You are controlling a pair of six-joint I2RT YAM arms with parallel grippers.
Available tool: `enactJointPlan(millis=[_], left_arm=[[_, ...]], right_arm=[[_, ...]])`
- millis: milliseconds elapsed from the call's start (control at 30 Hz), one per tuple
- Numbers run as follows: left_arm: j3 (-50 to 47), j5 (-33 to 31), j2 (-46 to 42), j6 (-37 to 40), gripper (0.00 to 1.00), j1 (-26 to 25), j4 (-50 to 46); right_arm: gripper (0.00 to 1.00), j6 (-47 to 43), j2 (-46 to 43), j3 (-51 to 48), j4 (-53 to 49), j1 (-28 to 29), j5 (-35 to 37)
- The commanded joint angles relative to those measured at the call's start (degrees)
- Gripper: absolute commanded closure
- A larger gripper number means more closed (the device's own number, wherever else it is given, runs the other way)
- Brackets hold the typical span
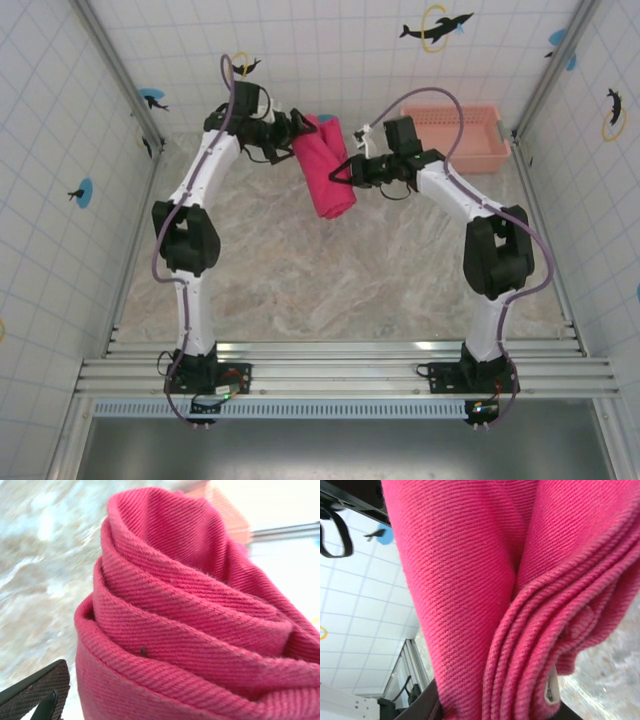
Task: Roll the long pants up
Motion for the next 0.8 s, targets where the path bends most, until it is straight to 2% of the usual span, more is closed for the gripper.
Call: enactJointPlan(millis=[0, 67, 167, 300, 433, 567, 767], left_arm=[[-9.19, 3.63, -2.56, -10.64, 0.02, 4.69, 16.31], [-13.17, 5.45, -3.02, -15.89, 0.02, 5.34, 25.12], [-12.21, 6.28, -0.84, -19.29, 0.02, 6.03, 28.26], [-5.84, 5.61, 2.92, -21.98, 0.03, 6.05, 29.13], [0.60, 4.86, 6.04, -24.13, 0.03, 6.14, 30.26], [1.37, 3.04, 5.44, -21.34, 0.03, 6.99, 27.70], [-11.75, -2.02, -4.61, -8.78, 0.03, 9.92, 22.55]], right_arm=[[1.00, -0.87, -2.05, 4.75, -1.43, -1.95, -3.41], [1.00, -1.56, -1.53, 5.28, -1.49, -1.49, -4.86], [1.00, -5.04, -0.60, 7.17, -6.67, 0.28, -6.54], [1.00, -12.82, 0.67, 10.68, -16.96, 2.86, -7.40], [1.00, -13.83, -0.60, 8.38, -17.15, 2.65, -5.03], [1.00, -9.69, -0.98, 8.12, -11.94, -0.28, -5.29], [1.00, 6.11, -1.01, 5.39, 8.43, -10.09, -0.65]])
